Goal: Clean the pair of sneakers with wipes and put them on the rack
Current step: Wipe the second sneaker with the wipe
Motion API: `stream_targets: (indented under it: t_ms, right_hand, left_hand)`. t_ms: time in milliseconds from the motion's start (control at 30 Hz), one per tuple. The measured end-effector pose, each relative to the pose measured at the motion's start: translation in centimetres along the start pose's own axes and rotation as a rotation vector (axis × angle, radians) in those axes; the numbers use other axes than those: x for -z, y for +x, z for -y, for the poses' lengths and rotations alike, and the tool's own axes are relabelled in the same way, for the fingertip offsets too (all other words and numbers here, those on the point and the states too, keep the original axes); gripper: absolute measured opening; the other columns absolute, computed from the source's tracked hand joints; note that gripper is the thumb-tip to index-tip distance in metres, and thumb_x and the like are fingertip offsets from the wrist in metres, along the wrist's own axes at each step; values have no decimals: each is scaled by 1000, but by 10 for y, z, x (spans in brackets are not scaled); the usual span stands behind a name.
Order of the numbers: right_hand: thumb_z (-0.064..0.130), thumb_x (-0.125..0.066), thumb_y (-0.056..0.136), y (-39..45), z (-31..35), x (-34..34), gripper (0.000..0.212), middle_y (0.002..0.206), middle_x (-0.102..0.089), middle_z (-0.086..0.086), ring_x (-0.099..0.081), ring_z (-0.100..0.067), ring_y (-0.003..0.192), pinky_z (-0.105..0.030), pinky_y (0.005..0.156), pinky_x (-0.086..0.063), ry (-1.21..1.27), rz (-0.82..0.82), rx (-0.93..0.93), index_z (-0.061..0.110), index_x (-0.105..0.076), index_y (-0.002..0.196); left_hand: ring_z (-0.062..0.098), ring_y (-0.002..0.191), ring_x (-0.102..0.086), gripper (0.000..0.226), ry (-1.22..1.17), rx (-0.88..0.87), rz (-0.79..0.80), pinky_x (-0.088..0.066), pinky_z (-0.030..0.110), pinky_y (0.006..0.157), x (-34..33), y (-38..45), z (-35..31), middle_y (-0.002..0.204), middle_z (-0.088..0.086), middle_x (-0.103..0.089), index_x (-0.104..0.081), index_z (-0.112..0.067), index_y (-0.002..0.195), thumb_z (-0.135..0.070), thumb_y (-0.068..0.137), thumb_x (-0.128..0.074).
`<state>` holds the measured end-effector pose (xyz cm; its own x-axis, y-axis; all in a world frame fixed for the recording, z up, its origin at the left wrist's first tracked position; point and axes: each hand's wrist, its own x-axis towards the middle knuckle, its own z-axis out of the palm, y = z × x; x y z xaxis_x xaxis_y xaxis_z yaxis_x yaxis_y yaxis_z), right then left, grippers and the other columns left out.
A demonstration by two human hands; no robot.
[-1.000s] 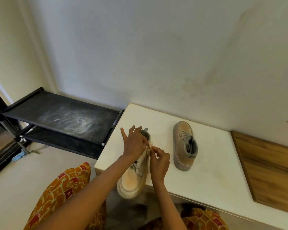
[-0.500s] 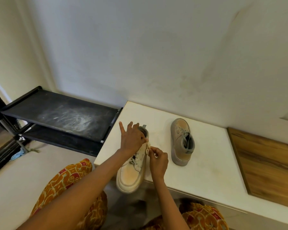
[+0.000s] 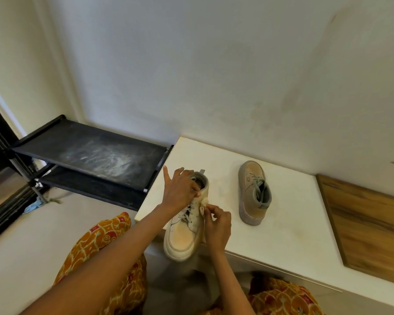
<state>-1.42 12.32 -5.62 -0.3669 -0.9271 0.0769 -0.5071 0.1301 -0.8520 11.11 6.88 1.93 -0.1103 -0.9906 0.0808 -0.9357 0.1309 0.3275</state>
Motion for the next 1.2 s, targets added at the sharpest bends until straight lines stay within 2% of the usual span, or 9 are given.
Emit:
stream_targets:
  t_ms: [133,233,333,567,733,867,933,1033,1200]
  right_hand:
    - [26,-59,91,19,16,-2,16,101,-63,0,-52,-10,91,-14,69,-37,-3,-35,9,20,-68,103]
    - [27,-62,89,7,22,-9,16,99,-63,-1,-49,-8,85,-10,70,-37,-16,-75,38,19,-68,102]
    - [28,-70,83,-10,8,-10,15,91,-66,-2,-55,-15,80,-22,67,-45,-127,-93,144,19,-70,95]
    - [26,-63,88,17,25,-7,15,93,-69,-4,-56,-19,88,-30,76,-45,-143,-136,90,17,-71,95]
    - [25,-74,79,-8,-4,9,9,79,-69,3,-55,-16,75,-24,64,-39,-300,-48,432,19,-72,87]
    - [31,-69,82,-1,-12,29,10,80,-69,7,-54,-13,76,-24,66,-38,-390,106,663,22,-72,87]
    - [26,-66,85,13,-5,28,7,83,-70,6,-55,-15,81,-29,67,-44,-350,50,531,21,-71,89]
    - [24,-58,91,38,1,13,14,96,-67,1,-54,-16,94,-28,72,-46,-208,-39,145,22,-68,101]
    - [16,-54,92,42,-7,-8,15,100,-65,-4,-58,-21,96,-20,72,-43,-46,59,17,19,-66,101]
  left_hand:
    - [17,139,-22,21,-39,2,-17,11,54,111,-1,2,1,142,-10,-43,-71,-36,101,-44,86,-59]
    - [17,140,-22,24,-25,-13,-19,10,53,111,-3,1,6,143,-9,-43,-68,-35,108,-43,88,-57]
    - [18,140,-23,32,-25,-16,-16,9,53,112,-6,2,8,143,-9,-43,-65,-34,114,-47,86,-56]
    - [17,141,-20,31,-6,-23,-23,9,53,112,-8,1,8,145,-8,-40,-62,-35,117,-46,90,-53]
    - [18,141,-21,35,-27,-7,-10,9,53,112,-11,2,10,145,-8,-40,-63,-33,117,-49,87,-53]
    - [19,142,-17,34,11,-38,-7,10,55,111,-7,1,8,148,-7,-36,-63,-35,116,-51,89,-50]
    - [21,144,-11,32,100,-112,0,12,56,110,-2,0,8,152,-5,-28,-62,-40,116,-52,90,-47]
    - [24,145,4,35,225,-250,84,19,57,106,5,1,15,157,-2,-10,-58,-40,120,-52,88,-51]
    - [23,145,9,36,295,-344,119,22,55,104,6,9,23,157,-4,-9,-57,-39,122,-43,86,-60]
